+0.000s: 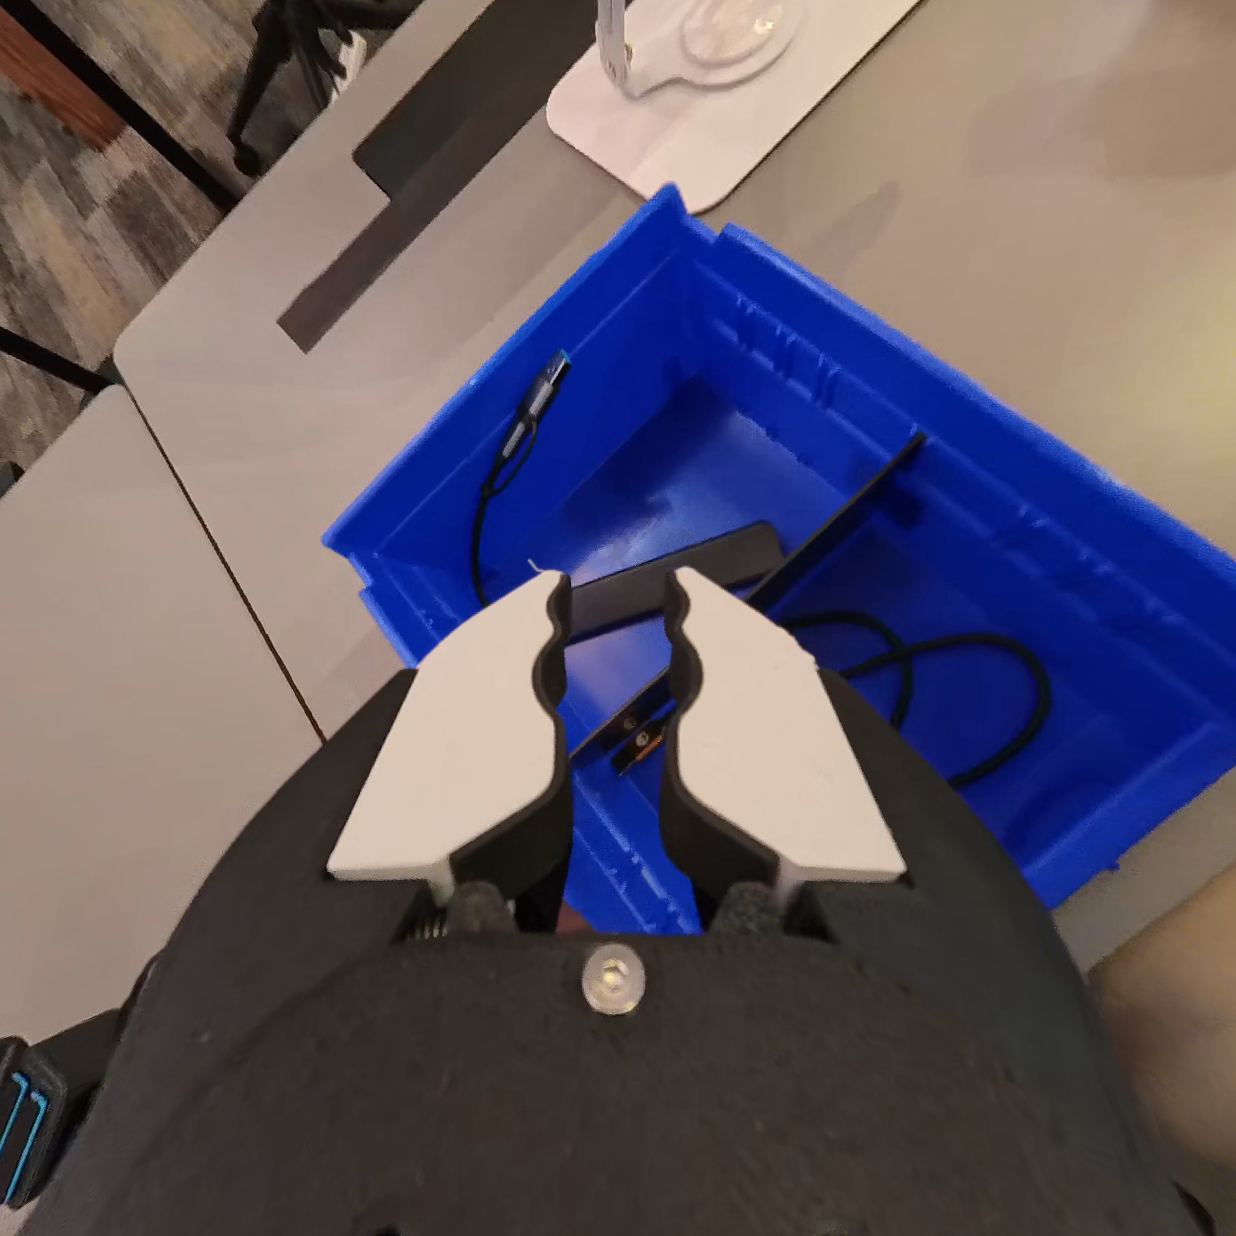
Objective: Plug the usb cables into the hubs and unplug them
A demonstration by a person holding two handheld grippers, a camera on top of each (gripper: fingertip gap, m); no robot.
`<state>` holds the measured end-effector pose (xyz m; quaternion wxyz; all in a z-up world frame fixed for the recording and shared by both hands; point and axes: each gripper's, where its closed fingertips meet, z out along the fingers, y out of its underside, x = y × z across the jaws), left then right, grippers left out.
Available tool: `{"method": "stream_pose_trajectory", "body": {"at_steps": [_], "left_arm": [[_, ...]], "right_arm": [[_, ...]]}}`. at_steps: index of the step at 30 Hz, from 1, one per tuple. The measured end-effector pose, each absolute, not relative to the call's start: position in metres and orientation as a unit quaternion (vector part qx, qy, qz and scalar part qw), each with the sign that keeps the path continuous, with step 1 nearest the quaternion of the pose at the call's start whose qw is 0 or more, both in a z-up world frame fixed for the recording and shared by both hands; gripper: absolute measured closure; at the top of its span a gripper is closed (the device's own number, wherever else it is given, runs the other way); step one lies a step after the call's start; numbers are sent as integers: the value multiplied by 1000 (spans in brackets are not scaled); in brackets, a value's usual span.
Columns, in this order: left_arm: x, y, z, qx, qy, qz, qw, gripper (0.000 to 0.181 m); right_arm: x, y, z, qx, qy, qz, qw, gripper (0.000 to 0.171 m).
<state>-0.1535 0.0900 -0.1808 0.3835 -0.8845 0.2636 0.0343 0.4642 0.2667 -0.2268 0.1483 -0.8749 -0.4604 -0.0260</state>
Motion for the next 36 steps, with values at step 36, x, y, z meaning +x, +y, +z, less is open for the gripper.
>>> {"method": "stream_pose_trajectory", "body": {"at_steps": [36], "left_arm": [[-198, 204, -246, -845, 298, 330, 298, 174]], "right_arm": [[482, 202, -162, -893, -320, -34, 314, 121]]}}
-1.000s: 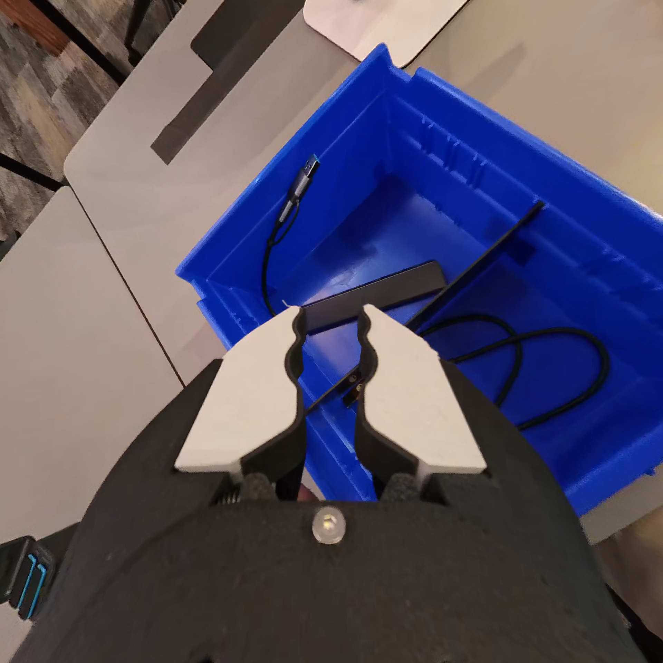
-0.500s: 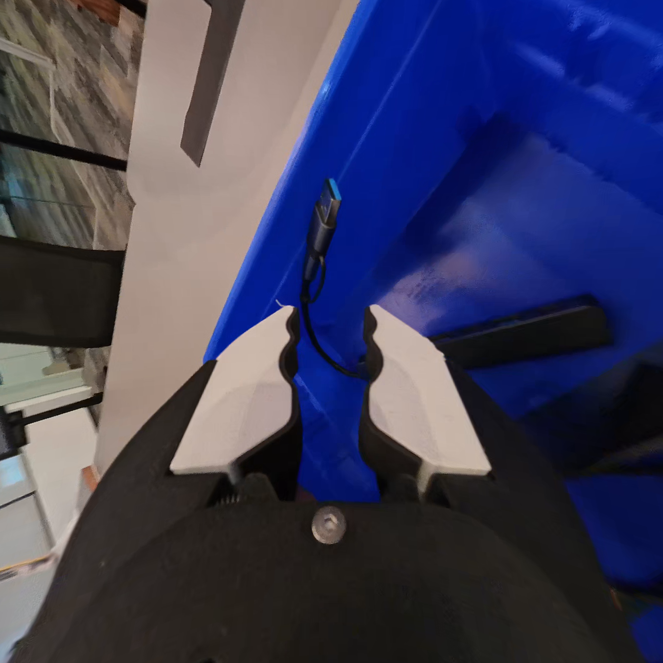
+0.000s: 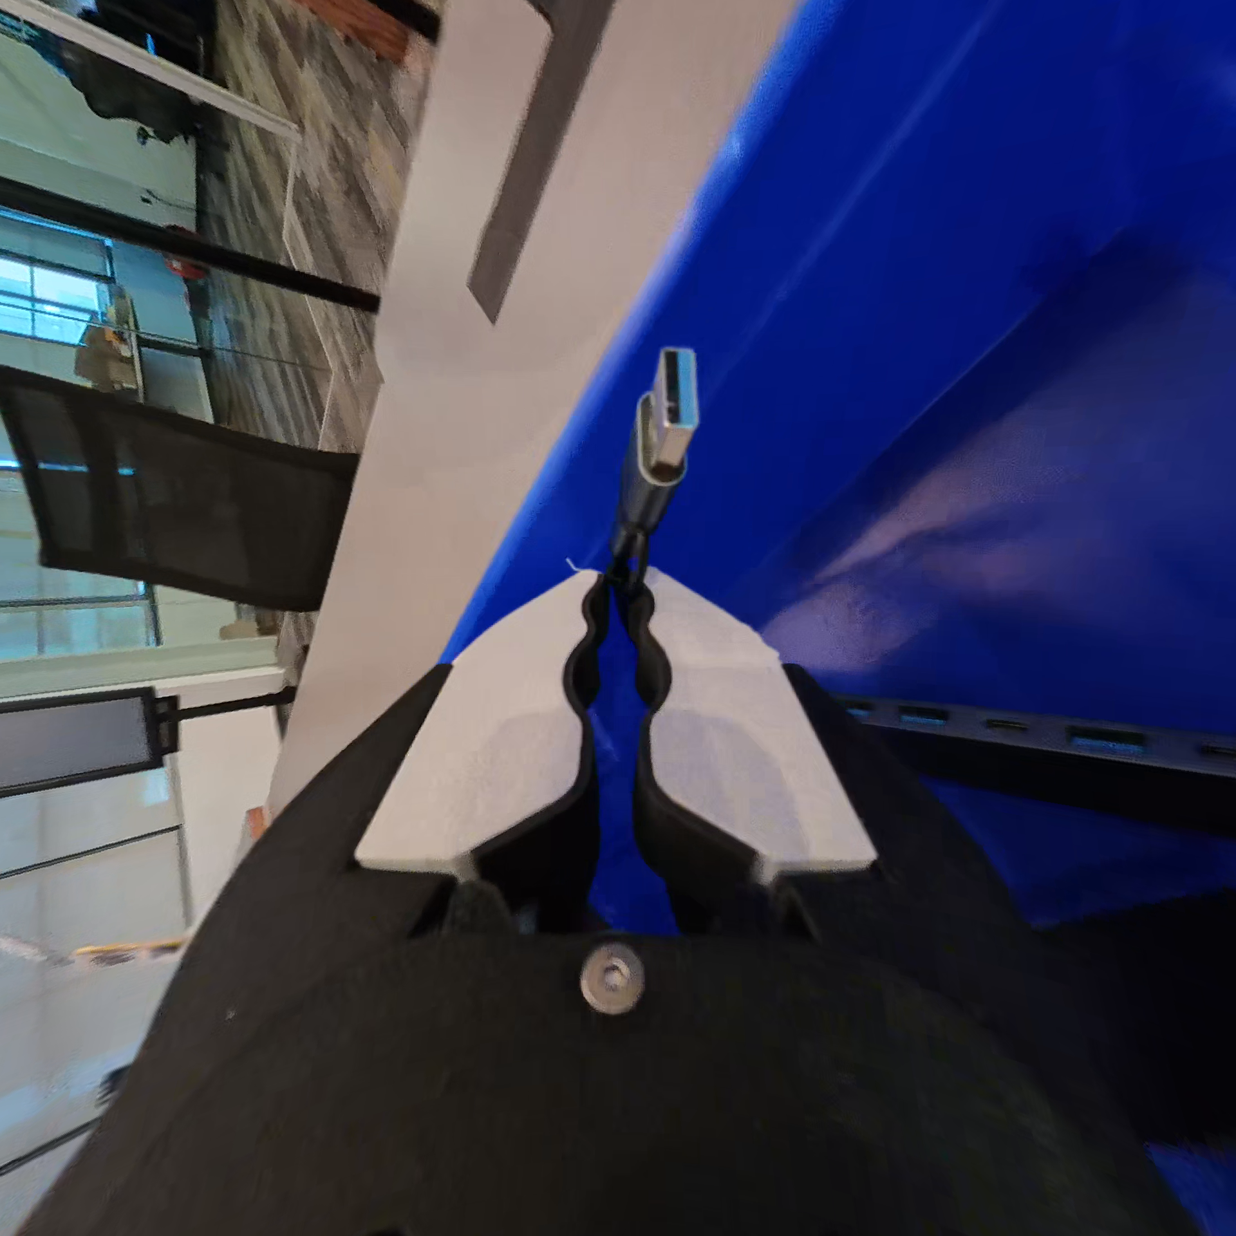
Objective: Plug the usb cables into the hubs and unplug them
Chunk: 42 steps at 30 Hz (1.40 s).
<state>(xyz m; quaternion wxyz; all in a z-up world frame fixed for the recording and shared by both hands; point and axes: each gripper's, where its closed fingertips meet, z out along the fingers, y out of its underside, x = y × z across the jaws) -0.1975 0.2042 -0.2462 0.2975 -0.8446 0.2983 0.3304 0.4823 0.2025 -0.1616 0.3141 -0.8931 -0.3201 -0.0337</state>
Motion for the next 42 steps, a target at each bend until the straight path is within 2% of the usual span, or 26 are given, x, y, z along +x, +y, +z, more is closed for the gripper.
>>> {"method": "stream_pose_trajectory", "body": {"at_steps": [5, 9, 13, 19, 23, 26, 30, 35, 42], "left_arm": [[-169, 192, -180, -810, 284, 275, 433, 175], [-136, 178, -119, -766, 284, 224, 531, 175], [-93, 163, -68, -715, 309, 186, 599, 175], [-22, 129, 1, -641, 336, 68, 686, 176], [24, 101, 29, -599, 345, -47, 721, 176], [56, 84, 36, -575, 359, -109, 727, 176], [81, 68, 44, -551, 357, -175, 733, 176], [89, 62, 46, -539, 359, -192, 738, 176], [75, 58, 49, -538, 351, -204, 739, 176]], "right_arm": [[415, 184, -119, -842, -388, 13, 375, 123], [331, 155, -102, -793, -460, 110, 385, 119], [242, 115, -94, -733, -517, 266, 353, 116], [156, 92, -97, -668, -531, 419, 312, 102], [120, 77, -94, -623, -496, 538, 277, 99], [104, 67, -107, -604, -493, 573, 251, 92], [103, 44, -102, -549, -460, 668, 202, 100], [112, 15, -95, -475, -475, 720, 173, 143], [120, 14, -82, -447, -459, 742, 197, 145]]}}
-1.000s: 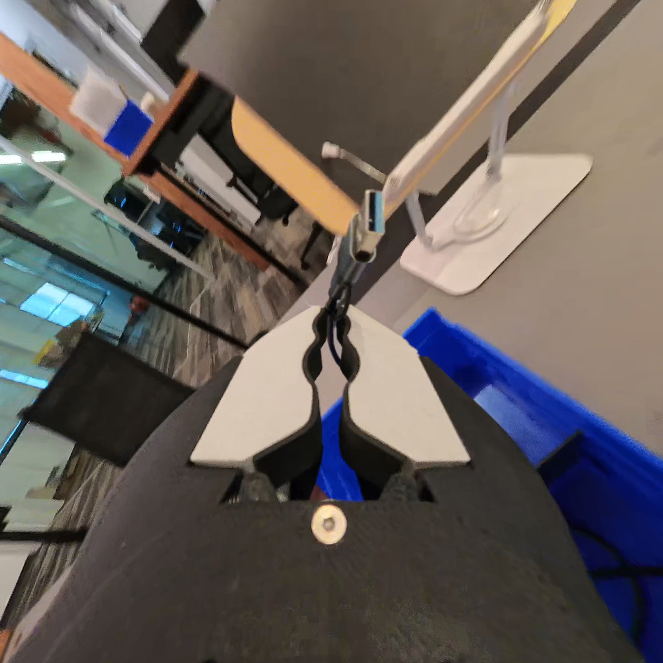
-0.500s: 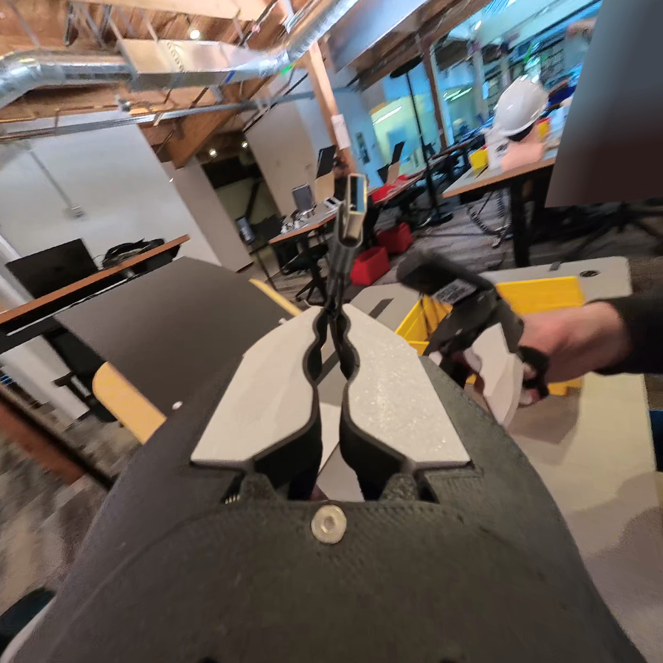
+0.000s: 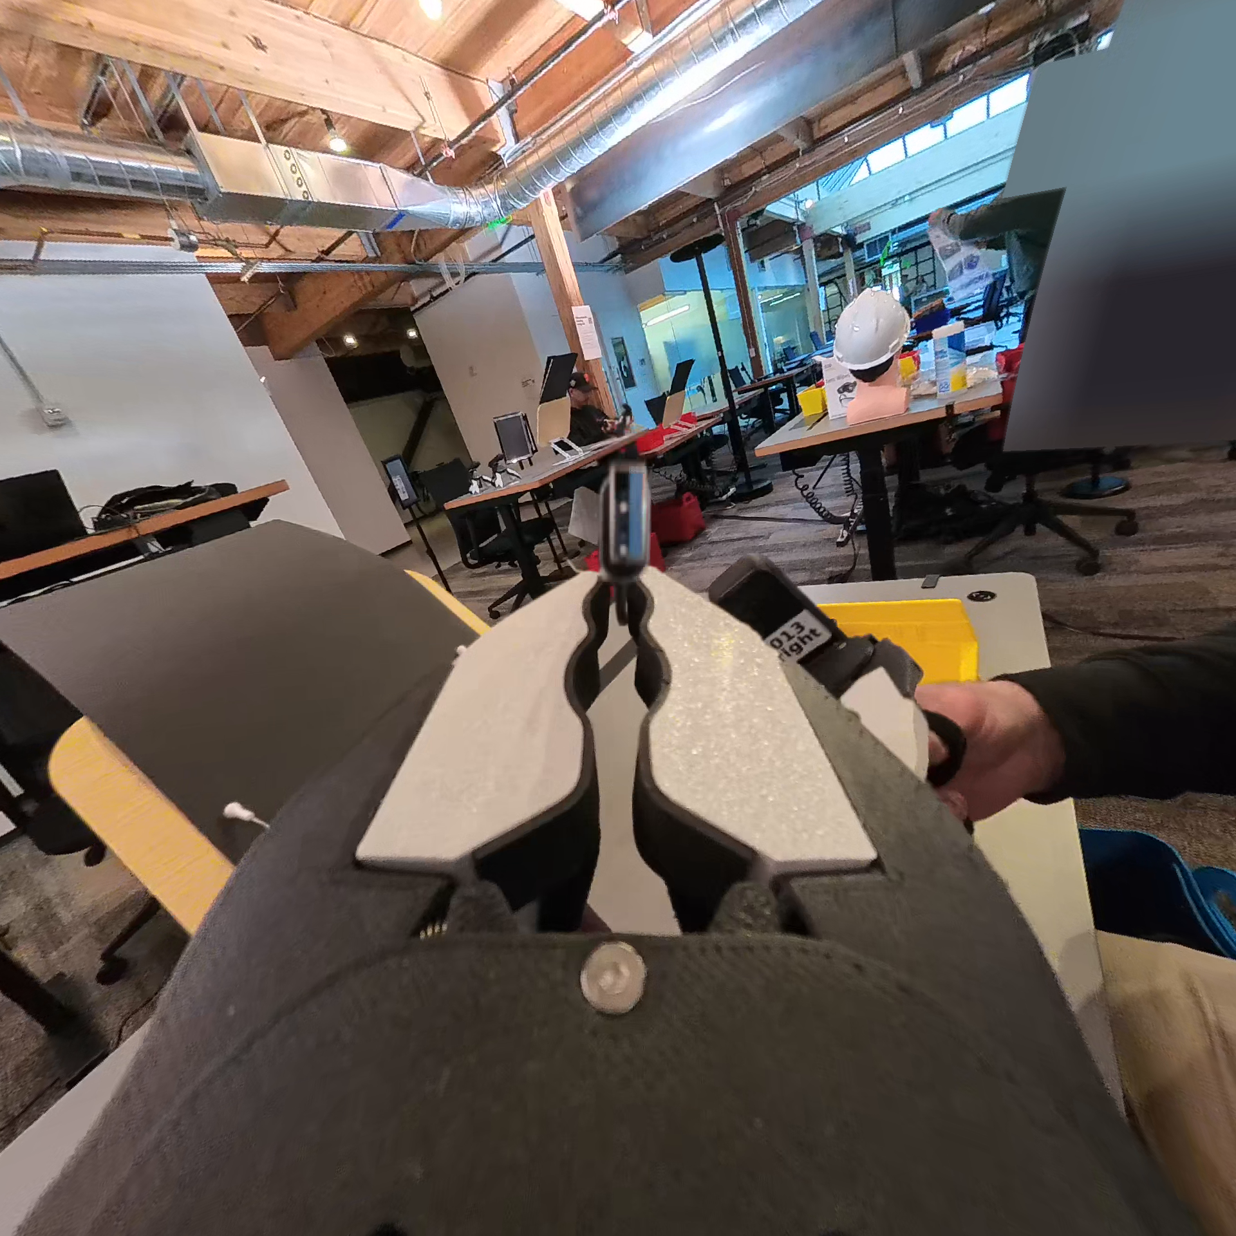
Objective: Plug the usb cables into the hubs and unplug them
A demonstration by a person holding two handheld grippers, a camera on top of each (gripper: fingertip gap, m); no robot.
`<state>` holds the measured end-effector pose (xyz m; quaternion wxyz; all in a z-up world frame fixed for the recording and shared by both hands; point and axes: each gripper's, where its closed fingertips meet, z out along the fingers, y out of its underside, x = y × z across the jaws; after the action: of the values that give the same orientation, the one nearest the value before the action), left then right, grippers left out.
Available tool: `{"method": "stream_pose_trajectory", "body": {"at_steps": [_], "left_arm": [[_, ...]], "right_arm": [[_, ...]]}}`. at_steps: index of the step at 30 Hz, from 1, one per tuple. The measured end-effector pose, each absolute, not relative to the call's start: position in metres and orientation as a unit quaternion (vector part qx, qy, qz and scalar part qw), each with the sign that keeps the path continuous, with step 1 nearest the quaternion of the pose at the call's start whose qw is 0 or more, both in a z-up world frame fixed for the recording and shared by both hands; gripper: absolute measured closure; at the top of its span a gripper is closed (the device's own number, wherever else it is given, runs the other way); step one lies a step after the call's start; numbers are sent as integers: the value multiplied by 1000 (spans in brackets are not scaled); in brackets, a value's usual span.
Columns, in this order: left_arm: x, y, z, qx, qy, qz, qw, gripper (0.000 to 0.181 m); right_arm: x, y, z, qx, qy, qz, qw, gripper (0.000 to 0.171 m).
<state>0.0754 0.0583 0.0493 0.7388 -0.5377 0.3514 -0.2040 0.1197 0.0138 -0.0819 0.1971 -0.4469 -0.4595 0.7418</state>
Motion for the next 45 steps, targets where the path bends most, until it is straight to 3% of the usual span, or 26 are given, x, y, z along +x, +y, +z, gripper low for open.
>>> {"method": "stream_pose_trajectory", "body": {"at_steps": [11, 23, 29, 39, 45], "left_arm": [[53, 71, 33, -550, 335, -216, 734, 176], [66, 69, 19, -556, 374, -183, 720, 176], [56, 71, 14, -577, 382, -167, 703, 176], [23, 83, -21, -653, 405, -79, 635, 156], [-11, 83, -43, -690, 394, -32, 607, 156]], "right_arm": [[149, 19, -57, -396, -426, 783, 220, 156], [135, 5, -80, -433, -449, 770, 131, 158], [138, 18, -76, -448, -442, 757, 176, 160], [151, 37, -76, -453, -405, 766, 208, 161], [163, 52, -79, -462, -388, 765, 228, 161]]}}
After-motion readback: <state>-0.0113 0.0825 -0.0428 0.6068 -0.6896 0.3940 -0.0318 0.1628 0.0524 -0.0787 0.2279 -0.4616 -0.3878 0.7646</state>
